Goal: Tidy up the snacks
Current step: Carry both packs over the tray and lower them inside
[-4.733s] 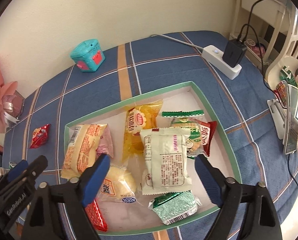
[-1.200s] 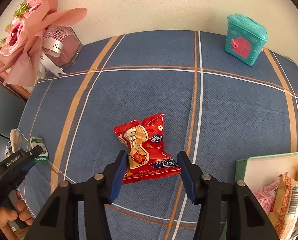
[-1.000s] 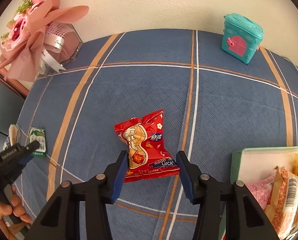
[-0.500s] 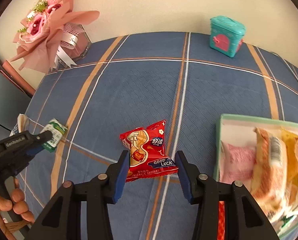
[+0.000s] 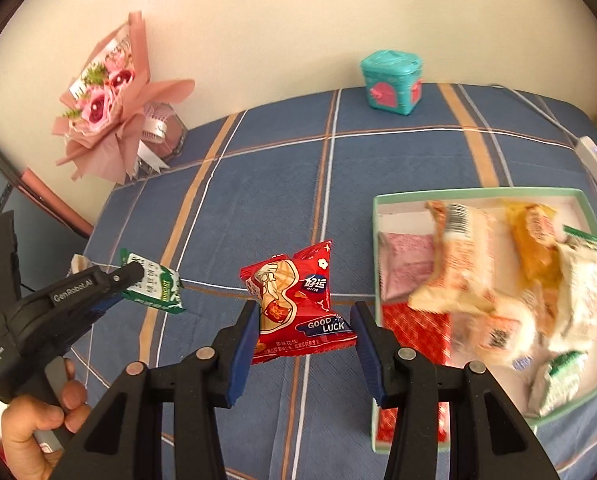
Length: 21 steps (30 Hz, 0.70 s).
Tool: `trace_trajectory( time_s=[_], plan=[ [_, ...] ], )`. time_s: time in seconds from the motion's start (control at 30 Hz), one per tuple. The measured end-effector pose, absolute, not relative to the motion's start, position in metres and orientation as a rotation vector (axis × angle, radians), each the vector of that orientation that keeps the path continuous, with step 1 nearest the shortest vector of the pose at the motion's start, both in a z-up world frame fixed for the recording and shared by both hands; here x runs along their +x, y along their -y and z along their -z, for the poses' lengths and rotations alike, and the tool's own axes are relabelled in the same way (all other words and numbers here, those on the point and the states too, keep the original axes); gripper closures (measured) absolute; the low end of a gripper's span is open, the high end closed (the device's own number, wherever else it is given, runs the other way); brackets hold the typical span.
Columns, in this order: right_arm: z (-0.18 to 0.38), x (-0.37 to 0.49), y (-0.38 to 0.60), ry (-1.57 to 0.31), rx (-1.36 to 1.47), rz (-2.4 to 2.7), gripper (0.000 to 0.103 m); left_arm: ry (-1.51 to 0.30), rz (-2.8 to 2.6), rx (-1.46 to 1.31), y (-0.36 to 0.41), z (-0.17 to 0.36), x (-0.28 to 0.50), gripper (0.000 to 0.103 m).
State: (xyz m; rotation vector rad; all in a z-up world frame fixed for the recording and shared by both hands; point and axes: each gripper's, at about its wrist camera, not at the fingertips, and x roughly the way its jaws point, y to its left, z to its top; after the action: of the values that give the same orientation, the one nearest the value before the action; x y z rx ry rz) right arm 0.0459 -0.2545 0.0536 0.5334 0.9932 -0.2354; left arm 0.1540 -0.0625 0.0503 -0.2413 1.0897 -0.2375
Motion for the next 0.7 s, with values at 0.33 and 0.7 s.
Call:
trace_trajectory(
  time_s=[0.33, 0.7],
  plan=[
    [-0.075, -0.004, 0.277, -0.911, 0.598, 0.280, 0.054, -1.059, 0.383, -0.174, 0.117, -0.071, 0.113, 0.079],
    [-0.081, -0.023, 0.314, -0.895, 0.638, 0.371, 0.054, -1.004, 0.432, -0.074, 0.158, -0.089, 0.089, 0.079]
  ],
)
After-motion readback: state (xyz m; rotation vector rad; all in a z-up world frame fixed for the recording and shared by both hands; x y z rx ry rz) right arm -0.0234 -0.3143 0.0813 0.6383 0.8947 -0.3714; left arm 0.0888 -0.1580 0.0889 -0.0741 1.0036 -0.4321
